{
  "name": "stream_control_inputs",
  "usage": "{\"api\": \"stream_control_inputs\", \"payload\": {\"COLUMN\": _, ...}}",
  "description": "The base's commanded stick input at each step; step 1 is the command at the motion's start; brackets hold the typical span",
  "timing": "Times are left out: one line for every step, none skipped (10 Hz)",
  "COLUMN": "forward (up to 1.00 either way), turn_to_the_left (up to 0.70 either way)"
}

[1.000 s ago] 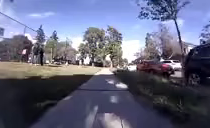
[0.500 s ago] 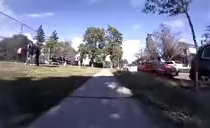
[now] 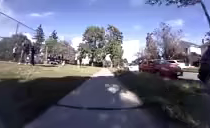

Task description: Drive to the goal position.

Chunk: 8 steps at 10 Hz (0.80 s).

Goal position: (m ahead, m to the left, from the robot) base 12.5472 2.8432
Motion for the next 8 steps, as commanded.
{"api": "stream_control_inputs", "payload": {"forward": 1.0, "turn_to_the_left": -0.01}}
{"api": "stream_control_inputs", "payload": {"forward": 1.0, "turn_to_the_left": -0.01}}
{"api": "stream_control_inputs", "payload": {"forward": 1.0, "turn_to_the_left": -0.01}}
{"api": "stream_control_inputs", "payload": {"forward": 1.0, "turn_to_the_left": -0.01}}
{"api": "stream_control_inputs", "payload": {"forward": 1.0, "turn_to_the_left": -0.01}}
{"api": "stream_control_inputs", "payload": {"forward": 1.0, "turn_to_the_left": -0.01}}
{"api": "stream_control_inputs", "payload": {"forward": 1.0, "turn_to_the_left": -0.01}}
{"api": "stream_control_inputs", "payload": {"forward": 1.0, "turn_to_the_left": -0.01}}
